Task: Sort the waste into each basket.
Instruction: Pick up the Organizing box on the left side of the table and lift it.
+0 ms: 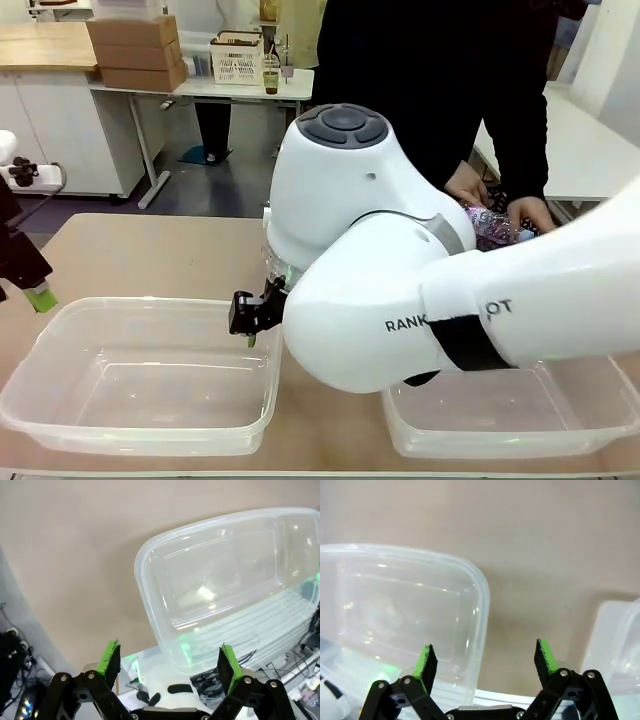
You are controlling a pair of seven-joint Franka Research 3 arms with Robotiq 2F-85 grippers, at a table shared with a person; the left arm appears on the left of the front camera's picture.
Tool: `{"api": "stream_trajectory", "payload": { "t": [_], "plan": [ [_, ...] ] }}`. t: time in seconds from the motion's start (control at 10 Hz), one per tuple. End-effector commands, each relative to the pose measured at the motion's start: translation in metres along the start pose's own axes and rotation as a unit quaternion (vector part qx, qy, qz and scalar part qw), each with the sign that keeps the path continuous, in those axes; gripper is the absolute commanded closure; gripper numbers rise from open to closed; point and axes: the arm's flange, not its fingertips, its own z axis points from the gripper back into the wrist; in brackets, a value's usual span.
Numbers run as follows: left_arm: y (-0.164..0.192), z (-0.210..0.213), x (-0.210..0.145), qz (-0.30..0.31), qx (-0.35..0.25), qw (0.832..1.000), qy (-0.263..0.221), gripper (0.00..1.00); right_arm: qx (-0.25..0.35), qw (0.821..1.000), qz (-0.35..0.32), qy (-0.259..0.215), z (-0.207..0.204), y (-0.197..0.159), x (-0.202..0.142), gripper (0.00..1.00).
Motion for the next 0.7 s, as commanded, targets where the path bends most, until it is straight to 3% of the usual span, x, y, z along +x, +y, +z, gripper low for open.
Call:
{"api": "stream_trajectory", "payload": {
  "t": [0.0,0.3,0.6],
  "plan": [
    [-0.022,-0.109,-0.066,-0.001,0.007,1.000,0.005,0.00,-0.054,0.998,-0.030,0.026,-0.029,0.027,0.008,0.00],
    [-0.024,-0.153,-0.075,-0.005,0.030,0.999,0.034,0.00,-0.062,0.996,-0.030,0.049,-0.050,0.037,0.008,0.00],
    [-0.004,-0.188,-0.078,0.020,0.052,0.996,0.069,0.00,-0.065,0.996,-0.035,0.044,-0.046,0.037,0.007,0.00]
  ]
}}
